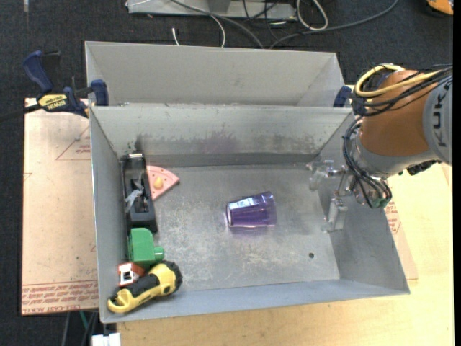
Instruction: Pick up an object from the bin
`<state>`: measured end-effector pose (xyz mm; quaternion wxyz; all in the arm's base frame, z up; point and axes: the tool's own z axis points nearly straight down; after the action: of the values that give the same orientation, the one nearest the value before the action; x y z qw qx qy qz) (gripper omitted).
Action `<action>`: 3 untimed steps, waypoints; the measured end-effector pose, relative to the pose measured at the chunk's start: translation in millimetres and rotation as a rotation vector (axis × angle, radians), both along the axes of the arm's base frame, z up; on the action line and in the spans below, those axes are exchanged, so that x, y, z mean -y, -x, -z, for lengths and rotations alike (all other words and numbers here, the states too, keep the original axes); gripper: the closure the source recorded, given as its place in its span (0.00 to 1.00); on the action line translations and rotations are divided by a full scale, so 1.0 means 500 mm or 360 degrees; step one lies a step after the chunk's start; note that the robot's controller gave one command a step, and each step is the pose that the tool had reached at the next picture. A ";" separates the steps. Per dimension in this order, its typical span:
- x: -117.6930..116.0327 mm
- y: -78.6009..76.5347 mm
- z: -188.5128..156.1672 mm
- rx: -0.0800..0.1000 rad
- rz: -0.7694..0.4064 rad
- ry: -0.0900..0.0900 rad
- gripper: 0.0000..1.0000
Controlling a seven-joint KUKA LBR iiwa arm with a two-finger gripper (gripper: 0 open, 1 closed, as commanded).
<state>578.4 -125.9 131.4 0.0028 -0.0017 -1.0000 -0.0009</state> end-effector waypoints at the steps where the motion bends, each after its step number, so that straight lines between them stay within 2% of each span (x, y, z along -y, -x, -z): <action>1: -0.001 -0.004 -0.010 0.0012 -0.0005 0.0002 0.00; 2: -0.112 -0.027 0.064 0.0013 -0.0271 0.0000 0.00; 3: -0.145 -0.042 0.042 0.0015 -0.0643 0.0002 0.00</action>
Offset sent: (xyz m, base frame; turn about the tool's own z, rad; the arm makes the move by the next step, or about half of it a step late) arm 0.0216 0.0999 -0.0614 -0.3060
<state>599.6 -53.2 110.2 -0.0016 0.1990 -0.9800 0.0003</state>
